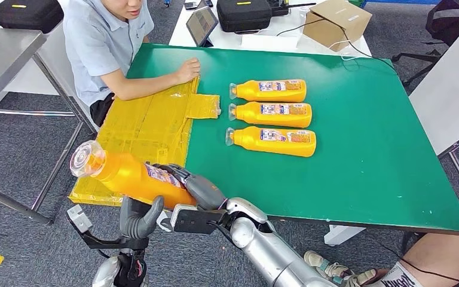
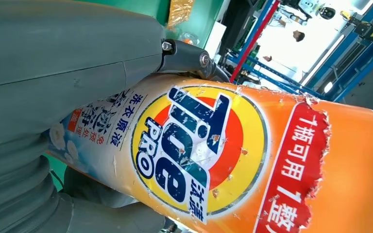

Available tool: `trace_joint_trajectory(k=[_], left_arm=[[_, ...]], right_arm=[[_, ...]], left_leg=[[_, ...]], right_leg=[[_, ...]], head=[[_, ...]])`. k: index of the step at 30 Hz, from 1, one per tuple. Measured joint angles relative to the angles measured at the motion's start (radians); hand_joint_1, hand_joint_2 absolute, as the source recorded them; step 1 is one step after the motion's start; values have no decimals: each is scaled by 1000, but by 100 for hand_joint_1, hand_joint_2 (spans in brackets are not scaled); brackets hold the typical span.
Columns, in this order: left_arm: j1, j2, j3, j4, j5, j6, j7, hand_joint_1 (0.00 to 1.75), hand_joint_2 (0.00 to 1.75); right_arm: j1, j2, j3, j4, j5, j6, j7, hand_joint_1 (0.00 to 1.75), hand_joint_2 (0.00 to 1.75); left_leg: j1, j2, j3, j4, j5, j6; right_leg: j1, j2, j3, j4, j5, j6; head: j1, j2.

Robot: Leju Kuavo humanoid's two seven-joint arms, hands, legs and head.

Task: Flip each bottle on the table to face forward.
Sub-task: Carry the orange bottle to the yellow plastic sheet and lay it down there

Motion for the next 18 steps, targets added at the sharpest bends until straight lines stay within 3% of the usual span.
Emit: trace_joint_trajectory(k=[4,7,12,15,18], left_arm=[[1,0,2,0,3,1,4,175,175],[1,0,5,0,13,26,22,151,175],[-6,16,26,-11,-54,109,37,175,175],[-30,43,35,-18,-204,221,45,175,175],[-66,87,44,-18,-429,367,74,175,175]], right_arm=[[0,2,0,5,3,-5,0,0,0],[7,2,2,5,18,-36,-2,0,0],[50,-6,-2,-30,23,-102,-10,0,0],[84,-19,-23,-76,32,-158,-18,0,0],[131,-33,-54,-146,99,-283,-22,0,0]], left_leg=[[0,0,0,0,0,0],[0,0,0,0,0,0],[0,0,0,0,0,0],[0,0,0,0,0,0],[0,0,0,0,0,0]], right_leg=[[0,0,0,0,0,0],[0,0,0,0,0,0],[0,0,-1,0,0,0],[0,0,-1,0,0,0],[0,0,-1,0,0,0]], head=[[0,0],[0,0],[0,0],[0,0],[0,0]])
